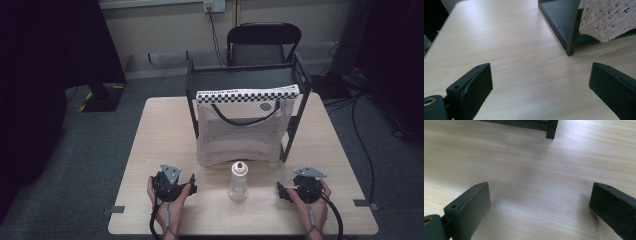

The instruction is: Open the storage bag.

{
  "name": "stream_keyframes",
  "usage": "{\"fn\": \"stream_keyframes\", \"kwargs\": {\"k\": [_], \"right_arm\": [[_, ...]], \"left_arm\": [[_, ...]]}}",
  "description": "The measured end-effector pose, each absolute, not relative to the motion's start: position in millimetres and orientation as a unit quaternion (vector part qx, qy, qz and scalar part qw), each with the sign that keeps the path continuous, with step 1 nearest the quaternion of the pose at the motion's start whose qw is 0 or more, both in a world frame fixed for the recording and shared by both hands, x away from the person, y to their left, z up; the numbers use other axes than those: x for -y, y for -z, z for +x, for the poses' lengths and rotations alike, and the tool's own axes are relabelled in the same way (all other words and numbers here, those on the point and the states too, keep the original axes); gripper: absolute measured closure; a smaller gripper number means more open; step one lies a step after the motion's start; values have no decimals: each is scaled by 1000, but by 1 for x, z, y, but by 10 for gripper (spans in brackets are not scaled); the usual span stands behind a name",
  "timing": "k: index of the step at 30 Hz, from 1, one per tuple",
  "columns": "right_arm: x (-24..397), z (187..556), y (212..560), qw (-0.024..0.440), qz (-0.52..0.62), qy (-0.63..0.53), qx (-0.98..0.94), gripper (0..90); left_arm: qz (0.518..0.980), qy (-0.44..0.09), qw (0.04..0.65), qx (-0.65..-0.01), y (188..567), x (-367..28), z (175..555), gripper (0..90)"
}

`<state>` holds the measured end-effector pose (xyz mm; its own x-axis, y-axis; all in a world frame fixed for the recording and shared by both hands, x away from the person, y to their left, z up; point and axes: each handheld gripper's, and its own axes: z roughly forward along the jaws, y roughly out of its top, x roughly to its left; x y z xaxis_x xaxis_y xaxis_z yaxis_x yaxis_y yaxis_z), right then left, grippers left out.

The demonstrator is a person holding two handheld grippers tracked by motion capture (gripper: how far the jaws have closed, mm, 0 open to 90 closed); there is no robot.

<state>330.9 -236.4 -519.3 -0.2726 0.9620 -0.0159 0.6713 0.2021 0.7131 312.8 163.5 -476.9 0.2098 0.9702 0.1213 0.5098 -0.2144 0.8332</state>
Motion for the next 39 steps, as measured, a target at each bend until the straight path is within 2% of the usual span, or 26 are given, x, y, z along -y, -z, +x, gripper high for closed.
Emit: {"fn": "stream_keyframes", "kwargs": {"k": [6, 22, 39], "right_arm": [[236, 331, 519, 239, 554, -304, -737, 27], [236, 331, 519, 239, 554, -304, -737, 27], [236, 331, 519, 239, 554, -304, -738, 27]], "left_arm": [[720, -371, 323, -490, 464, -152, 309, 40], [717, -444, 310, -439, 432, -138, 301, 58], [748, -513, 271, -322, 409, -105, 294, 116]]}}
